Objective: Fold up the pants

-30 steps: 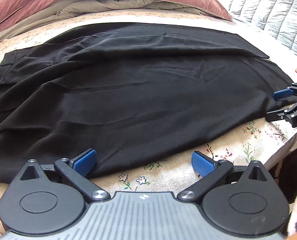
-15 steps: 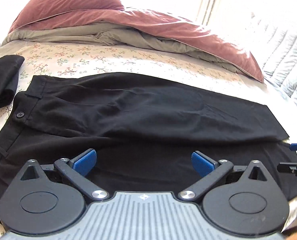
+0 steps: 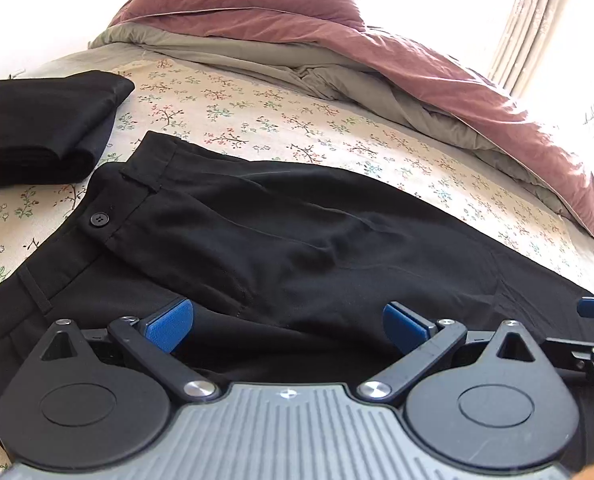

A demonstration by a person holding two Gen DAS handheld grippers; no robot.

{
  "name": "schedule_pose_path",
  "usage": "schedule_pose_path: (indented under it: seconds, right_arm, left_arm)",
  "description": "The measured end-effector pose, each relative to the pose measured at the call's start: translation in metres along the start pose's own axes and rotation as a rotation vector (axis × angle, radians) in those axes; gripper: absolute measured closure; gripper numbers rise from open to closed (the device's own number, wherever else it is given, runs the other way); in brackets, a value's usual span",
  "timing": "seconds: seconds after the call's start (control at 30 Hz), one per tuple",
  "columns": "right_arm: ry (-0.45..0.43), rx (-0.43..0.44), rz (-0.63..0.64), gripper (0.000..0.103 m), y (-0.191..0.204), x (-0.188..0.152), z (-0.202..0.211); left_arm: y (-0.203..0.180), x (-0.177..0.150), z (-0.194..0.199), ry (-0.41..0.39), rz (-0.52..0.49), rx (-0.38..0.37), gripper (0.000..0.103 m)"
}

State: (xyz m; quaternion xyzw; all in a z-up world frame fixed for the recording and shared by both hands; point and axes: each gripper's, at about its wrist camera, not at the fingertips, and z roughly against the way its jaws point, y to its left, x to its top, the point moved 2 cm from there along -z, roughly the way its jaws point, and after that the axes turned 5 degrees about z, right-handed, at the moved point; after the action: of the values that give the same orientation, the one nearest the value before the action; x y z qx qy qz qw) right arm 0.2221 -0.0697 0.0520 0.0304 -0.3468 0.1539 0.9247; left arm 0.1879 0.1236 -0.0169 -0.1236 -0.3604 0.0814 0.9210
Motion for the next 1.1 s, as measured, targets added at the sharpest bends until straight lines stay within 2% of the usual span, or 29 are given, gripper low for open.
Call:
schedule_pose_path:
  seconds: [0.1, 0.3, 0.63, 0.8, 0.87, 0.97, 1.03, 1.1]
  right_arm:
    - [0.004, 0.02, 0.024, 0.0, 0.002, 0.027, -0.024]
    - [0.009, 0.035, 0.08, 0.0, 0.007, 0.068, -0.072]
    - [-0.033, 0.06, 0.266, 0.0, 0.015, 0.117, -0.15]
    - [-0.035, 0.062, 0.297, 0.002, 0.007, 0.141, -0.185]
    - [-0.015, 0.094, 0.273, 0.005, 0.0, 0.148, -0.199]
    - [0.043, 0.114, 0.214, 0.016, -0.014, 0.155, -0.22]
    - [0.095, 0.134, 0.171, 0.035, -0.02, 0.153, -0.235]
    - [0.093, 0.166, 0.14, 0.04, -0.021, 0.15, -0.238]
  left_arm:
    - [0.005, 0.005, -0.004, 0.015, 0.046, -0.014, 0.0]
    - [0.015, 0.01, -0.017, 0.044, 0.078, 0.026, 0.0]
    - [0.028, 0.012, -0.049, 0.09, 0.13, 0.021, 0.0]
    - [0.032, 0.01, -0.064, 0.132, 0.137, 0.024, 0.0]
    - [0.034, 0.01, -0.065, 0.131, 0.136, 0.021, 0.0]
    - [0.035, 0.011, -0.065, 0.13, 0.149, 0.017, 0.0]
    - [0.036, 0.011, -0.066, 0.136, 0.153, 0.016, 0.0]
    - [0.037, 0.012, -0.066, 0.138, 0.155, 0.013, 0.0]
